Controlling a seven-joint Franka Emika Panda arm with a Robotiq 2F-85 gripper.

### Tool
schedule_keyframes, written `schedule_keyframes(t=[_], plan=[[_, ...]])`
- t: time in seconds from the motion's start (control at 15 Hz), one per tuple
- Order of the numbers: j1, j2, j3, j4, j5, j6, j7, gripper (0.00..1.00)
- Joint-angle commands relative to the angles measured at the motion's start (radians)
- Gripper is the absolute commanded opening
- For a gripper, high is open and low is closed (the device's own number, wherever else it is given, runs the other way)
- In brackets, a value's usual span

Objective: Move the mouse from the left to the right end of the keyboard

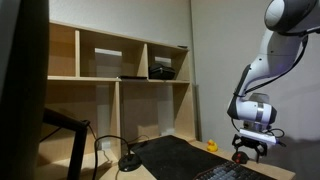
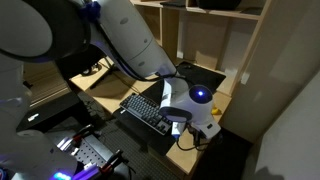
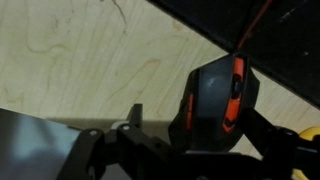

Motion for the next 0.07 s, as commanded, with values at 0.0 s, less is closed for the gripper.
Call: schedule_keyframes(t=[0.0], plan=[[0.011,-0.001,-0.01,0.002,0.012,-0.004,-0.007,1.0]])
